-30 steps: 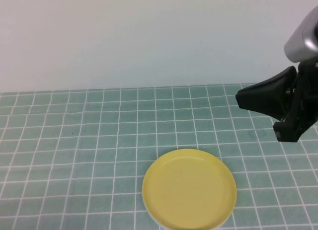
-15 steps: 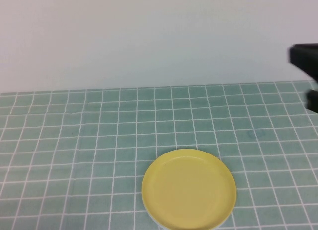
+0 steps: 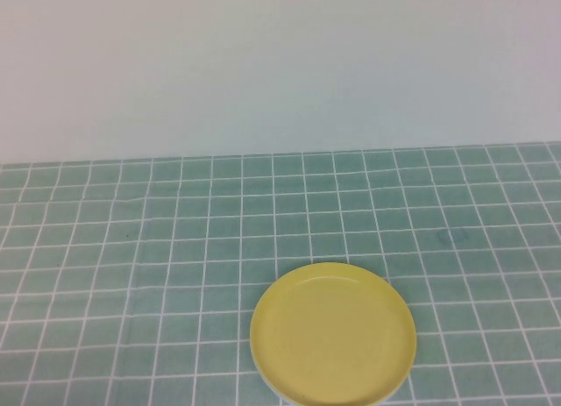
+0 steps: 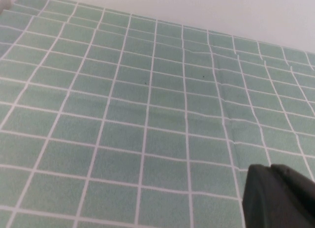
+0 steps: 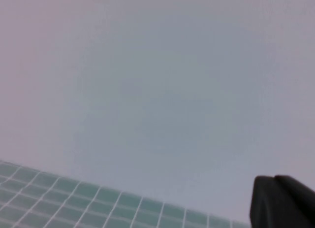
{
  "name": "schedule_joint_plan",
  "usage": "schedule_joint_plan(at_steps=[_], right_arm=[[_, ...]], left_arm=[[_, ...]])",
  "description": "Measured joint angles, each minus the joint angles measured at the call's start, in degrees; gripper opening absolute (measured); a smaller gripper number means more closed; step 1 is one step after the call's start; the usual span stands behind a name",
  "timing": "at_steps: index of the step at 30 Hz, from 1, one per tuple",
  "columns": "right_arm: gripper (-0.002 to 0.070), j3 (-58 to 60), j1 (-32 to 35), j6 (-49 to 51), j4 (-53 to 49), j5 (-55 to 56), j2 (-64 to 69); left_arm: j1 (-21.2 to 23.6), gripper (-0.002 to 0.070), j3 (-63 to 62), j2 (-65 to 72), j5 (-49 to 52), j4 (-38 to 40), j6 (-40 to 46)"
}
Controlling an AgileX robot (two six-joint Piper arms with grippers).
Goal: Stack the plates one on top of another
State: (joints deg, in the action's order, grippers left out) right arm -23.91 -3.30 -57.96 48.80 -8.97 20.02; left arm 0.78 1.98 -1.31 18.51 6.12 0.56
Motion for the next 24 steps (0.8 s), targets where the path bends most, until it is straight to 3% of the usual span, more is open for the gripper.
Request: schedule_joint_plan(at_steps=[9, 12, 17, 21, 24], right_arm=[[-0.0002, 9.9, 0.4, 3.1, 0.1, -1.5, -3.8], [-0.0002, 13.4, 0.4, 16.5, -12.4, -1.0, -4.9], [-0.0002, 19.2, 0.4, 52.7, -45.2, 0.2, -8.9], [-0.0002, 24.9, 0.4, 62.3, -52.7, 2.4, -14.0], [-0.0002, 25.3, 0.5, 63.9, -54.1, -4.0, -19.3]], left_arm=[[0.0, 0.0, 0.0, 0.0, 0.0, 0.0, 0.0], [0.0, 0.0, 0.0, 0.0, 0.0, 0.0, 0.0], [0.0, 0.0, 0.0, 0.0, 0.0, 0.0, 0.0], [0.0, 0.0, 0.0, 0.0, 0.0, 0.0, 0.0], [0.0, 0.0, 0.0, 0.0, 0.0, 0.0, 0.0]])
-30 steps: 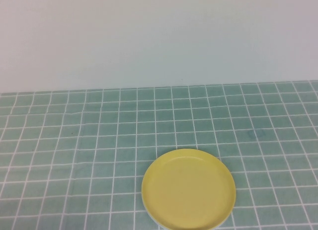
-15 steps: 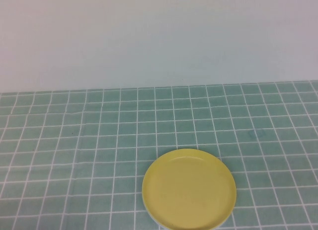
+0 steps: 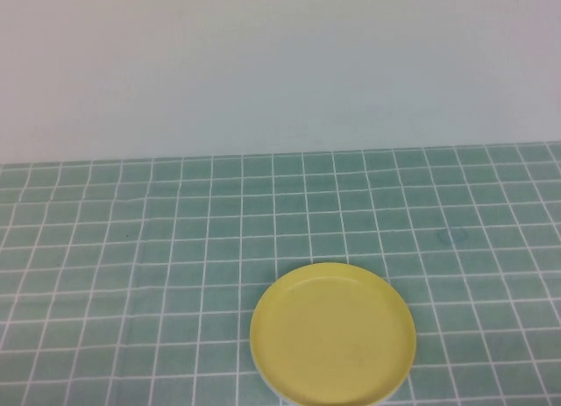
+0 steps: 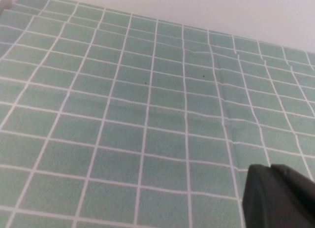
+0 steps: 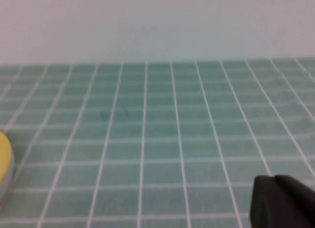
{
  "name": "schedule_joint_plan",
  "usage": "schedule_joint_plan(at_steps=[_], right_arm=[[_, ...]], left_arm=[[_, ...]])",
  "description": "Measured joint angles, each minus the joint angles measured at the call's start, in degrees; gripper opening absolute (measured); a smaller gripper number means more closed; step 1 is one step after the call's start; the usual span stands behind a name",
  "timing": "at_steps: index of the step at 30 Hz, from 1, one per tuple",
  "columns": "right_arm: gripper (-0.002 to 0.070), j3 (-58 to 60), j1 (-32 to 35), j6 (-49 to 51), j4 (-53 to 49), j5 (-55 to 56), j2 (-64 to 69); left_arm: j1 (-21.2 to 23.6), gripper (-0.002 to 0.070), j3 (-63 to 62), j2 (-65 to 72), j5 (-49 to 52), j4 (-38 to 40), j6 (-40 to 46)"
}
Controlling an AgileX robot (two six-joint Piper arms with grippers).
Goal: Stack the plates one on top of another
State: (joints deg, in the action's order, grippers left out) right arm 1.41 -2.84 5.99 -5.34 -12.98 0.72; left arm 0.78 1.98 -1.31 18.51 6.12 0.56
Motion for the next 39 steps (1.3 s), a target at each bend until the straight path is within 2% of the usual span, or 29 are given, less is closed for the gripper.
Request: schedule_joint_plan(at_steps=[5, 39], right_arm=[[-0.0002, 0.1, 0.0, 0.3, -1.1, -7.7, -1.2], [-0.0002, 0.1, 0.0, 0.4, -1.2, -8.0, -1.2]], left_arm=[[0.0, 0.0, 0.0, -0.1, 0.0, 0.0, 0.0], [0.0, 0.0, 0.0, -0.1, 0.0, 0.0, 0.0]])
